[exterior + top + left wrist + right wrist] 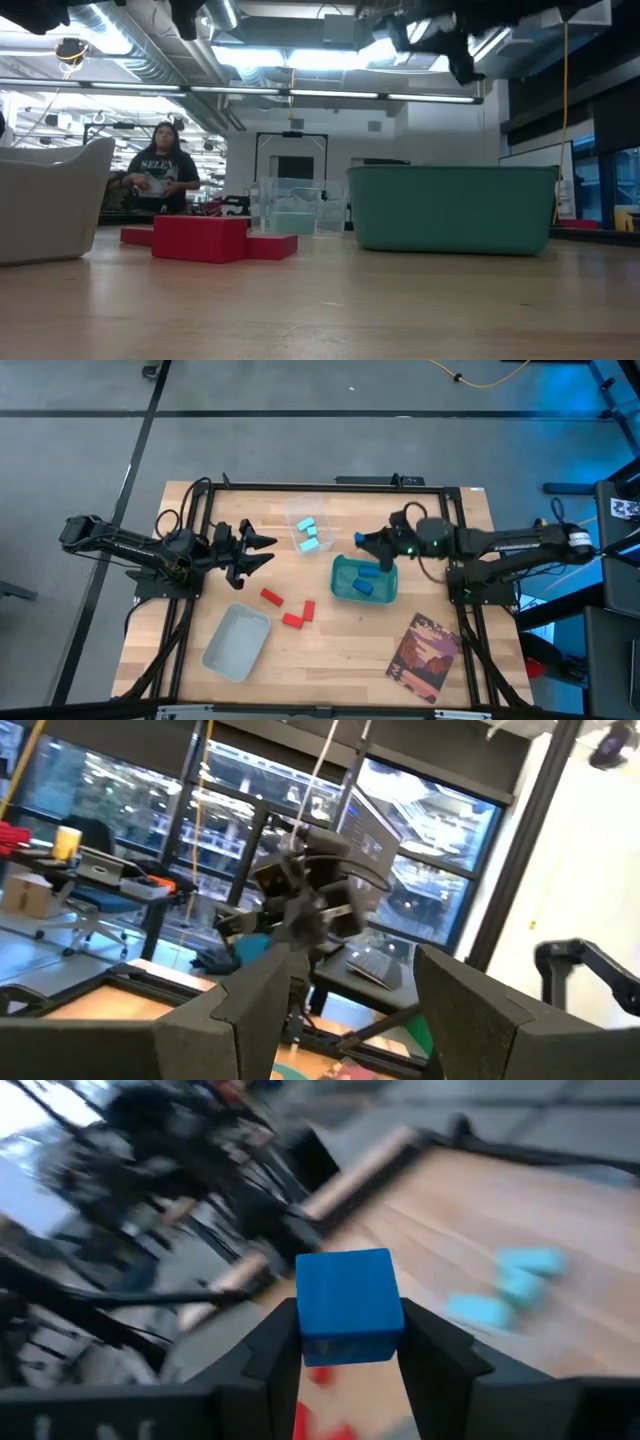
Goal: Sort & place blocks by color
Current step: Put the blue block into the gray bin, then put the red block into the gray bin
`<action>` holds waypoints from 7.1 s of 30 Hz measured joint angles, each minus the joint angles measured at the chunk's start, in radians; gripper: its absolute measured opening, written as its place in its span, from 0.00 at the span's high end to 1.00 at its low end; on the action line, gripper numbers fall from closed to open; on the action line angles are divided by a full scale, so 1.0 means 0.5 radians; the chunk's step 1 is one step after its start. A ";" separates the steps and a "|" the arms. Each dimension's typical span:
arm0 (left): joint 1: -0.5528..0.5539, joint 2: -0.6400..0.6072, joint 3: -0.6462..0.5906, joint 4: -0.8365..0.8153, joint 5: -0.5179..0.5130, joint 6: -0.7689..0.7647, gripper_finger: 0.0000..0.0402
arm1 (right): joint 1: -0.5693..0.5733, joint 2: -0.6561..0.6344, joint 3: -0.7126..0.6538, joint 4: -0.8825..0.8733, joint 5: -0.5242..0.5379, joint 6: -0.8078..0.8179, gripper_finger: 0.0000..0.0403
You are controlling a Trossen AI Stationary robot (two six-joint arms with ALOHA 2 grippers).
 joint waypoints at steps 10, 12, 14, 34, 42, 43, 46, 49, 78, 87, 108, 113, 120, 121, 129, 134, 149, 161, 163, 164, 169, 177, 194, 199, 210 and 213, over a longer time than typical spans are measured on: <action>-0.001 0.000 0.000 -0.035 0.267 -0.052 0.49 | 0.502 0.474 -0.001 1.208 0.167 -0.380 0.66; -0.001 0.000 0.000 -0.041 0.252 -0.069 0.49 | 0.532 0.500 -0.001 1.231 0.169 -0.413 0.66; -0.001 0.000 0.000 -0.042 0.246 -0.069 0.49 | 0.545 0.506 -0.001 1.222 0.182 -0.416 0.66; -0.001 0.000 0.000 -0.040 0.207 -0.068 0.49 | 0.575 0.877 0.345 1.036 0.055 -0.316 0.66; -0.001 0.001 0.000 -0.037 0.207 -0.068 0.49 | 0.615 1.527 1.031 0.786 -0.312 -0.366 0.66; -0.001 0.001 0.000 -0.037 0.207 -0.067 0.49 | 0.616 1.604 1.106 0.787 -0.339 -0.366 0.66; -0.001 0.001 0.000 -0.038 0.207 -0.067 0.49 | 0.622 1.811 1.294 0.778 -0.363 -0.362 0.66; -0.001 0.001 0.000 -0.038 0.207 -0.067 0.49 | 0.621 1.991 1.449 0.762 -0.361 -0.357 0.66; 0.000 0.001 0.000 -0.039 0.214 -0.054 0.49 | 0.621 2.796 2.201 0.274 -0.055 -0.429 0.66; 0.000 0.001 0.000 -0.039 0.214 -0.054 0.49 | 0.621 2.798 2.203 0.224 -0.089 -0.655 0.66; 0.000 0.001 0.000 -0.039 0.214 -0.054 0.49 | 0.607 2.802 2.191 0.279 -0.134 -0.780 0.35; 0.000 0.001 0.000 -0.038 0.214 -0.054 0.49 | 0.607 2.756 2.193 0.323 -0.181 -0.774 0.38; 0.001 -0.002 -0.001 -0.022 0.214 -0.053 0.49 | 0.607 2.399 2.201 -0.240 -0.270 -0.980 0.40; 0.001 -0.005 -0.001 -0.022 0.214 -0.053 0.49 | 0.605 2.337 2.201 -0.360 -0.258 -1.043 0.40; 0.005 -0.024 -0.001 -0.023 0.216 -0.053 0.49 | 0.540 1.876 2.160 -1.520 -0.199 -1.210 0.40; 0.005 -0.024 -0.001 -0.030 0.223 -0.053 0.49 | 0.491 1.496 1.762 -1.773 -0.190 -1.136 0.40; 0.142 0.111 0.261 -0.991 0.194 0.126 0.49 | 0.542 0.271 -0.057 0.451 -0.125 -0.539 0.40; 0.142 0.212 0.407 -1.382 0.220 0.150 0.49 | 0.536 0.203 -0.253 0.966 0.106 -0.631 0.40; 0.179 0.252 0.517 -1.714 0.311 0.053 0.49 | 0.536 0.203 -0.253 0.966 0.106 -0.630 0.40; 0.205 0.296 0.608 -1.908 0.383 0.019 0.49 | 0.536 0.203 -0.253 0.967 0.106 -0.630 0.40; 0.277 0.655 1.088 -2.770 0.643 0.121 0.49 | 0.536 0.203 -0.253 0.963 0.184 -0.632 0.40; 0.211 1.306 1.400 -3.064 0.764 0.750 0.49 | 0.537 0.203 -0.253 0.949 0.235 -0.638 0.40; 0.047 1.910 1.426 -3.084 0.782 0.836 0.49 | 0.537 0.204 -0.253 0.911 0.241 -0.684 0.40; 0.003 1.926 1.426 -3.072 0.707 0.839 0.49 | 0.537 0.204 -0.253 0.906 0.242 -0.684 0.40; -0.005 1.926 1.426 -3.076 0.560 0.927 0.49 | 0.537 0.204 -0.253 0.907 0.256 -0.678 0.40; -0.005 1.926 1.426 -3.097 0.561 0.934 0.49 | 0.537 0.204 -0.253 0.907 0.256 -0.677 0.40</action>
